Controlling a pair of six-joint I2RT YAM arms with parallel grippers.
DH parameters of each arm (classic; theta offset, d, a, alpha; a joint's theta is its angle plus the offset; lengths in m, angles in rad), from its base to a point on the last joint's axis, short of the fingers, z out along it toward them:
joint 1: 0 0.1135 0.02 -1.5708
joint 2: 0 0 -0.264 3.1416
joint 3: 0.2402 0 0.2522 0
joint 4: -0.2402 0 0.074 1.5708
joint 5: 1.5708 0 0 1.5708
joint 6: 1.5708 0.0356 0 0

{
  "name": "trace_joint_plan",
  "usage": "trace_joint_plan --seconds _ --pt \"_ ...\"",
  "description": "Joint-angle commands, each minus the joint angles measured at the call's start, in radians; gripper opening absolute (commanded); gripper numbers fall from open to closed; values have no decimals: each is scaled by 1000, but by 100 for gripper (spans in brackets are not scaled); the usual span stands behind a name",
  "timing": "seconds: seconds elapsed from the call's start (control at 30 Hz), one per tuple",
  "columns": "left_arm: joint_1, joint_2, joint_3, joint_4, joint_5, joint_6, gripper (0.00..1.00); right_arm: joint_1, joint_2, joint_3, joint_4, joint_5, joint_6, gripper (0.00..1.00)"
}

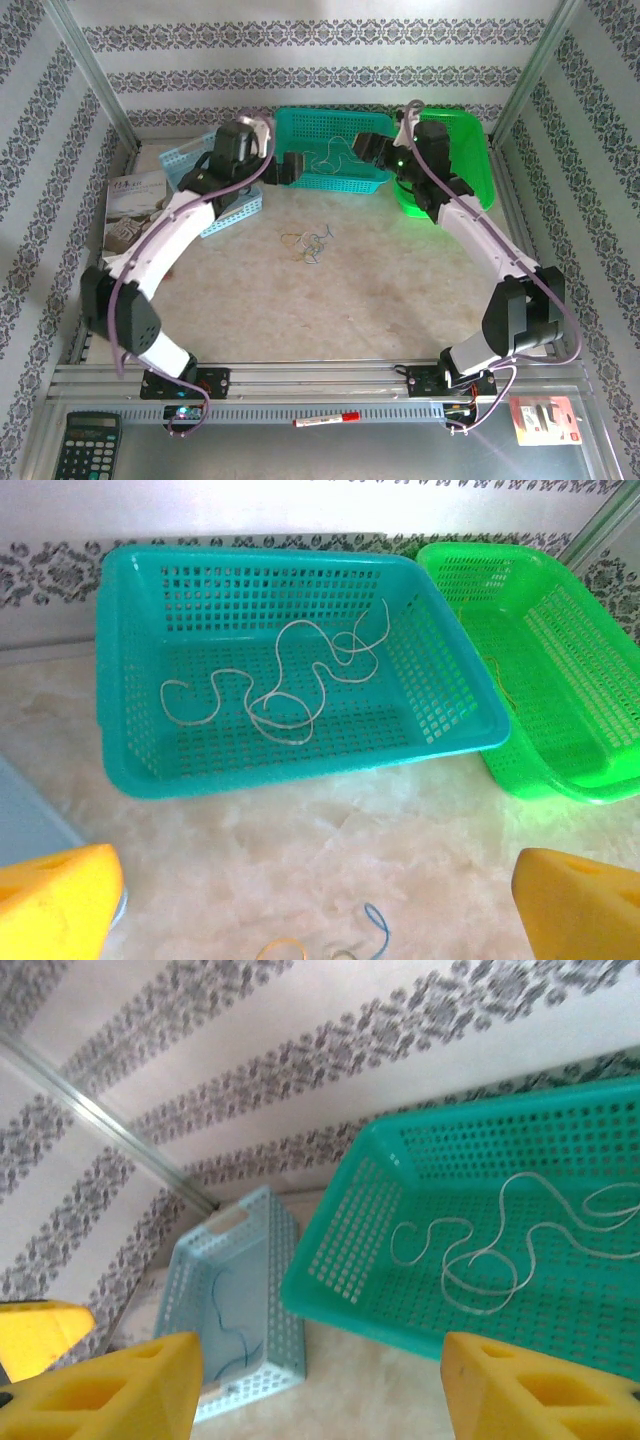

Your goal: Untangle the cables

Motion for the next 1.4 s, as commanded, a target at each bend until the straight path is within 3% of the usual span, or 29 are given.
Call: trace_joint_plan --seconds 0.0,0.3,0.4,0.83,1.17,1.37 --pt "-2 -110 -143 166 -34 -70 100 66 -31 -65 -24 15 -58 64" --pt "-1 -333 -531 260 -69 -262 100 255 105 -122 -73 66 -143 62" --pt "-1 -373 -602 284 -75 -310 100 277 156 -113 -108 97 -148 61" --pt "5 -341 -567 243 -45 -298 100 246 199 -270 -11 191 68 60" --pt "5 -316 -571 270 -21 -312 100 174 278 -295 116 84 222 46" --pt "4 -296 -565 280 -6 -317 100 184 327 -275 139 64 239 45"
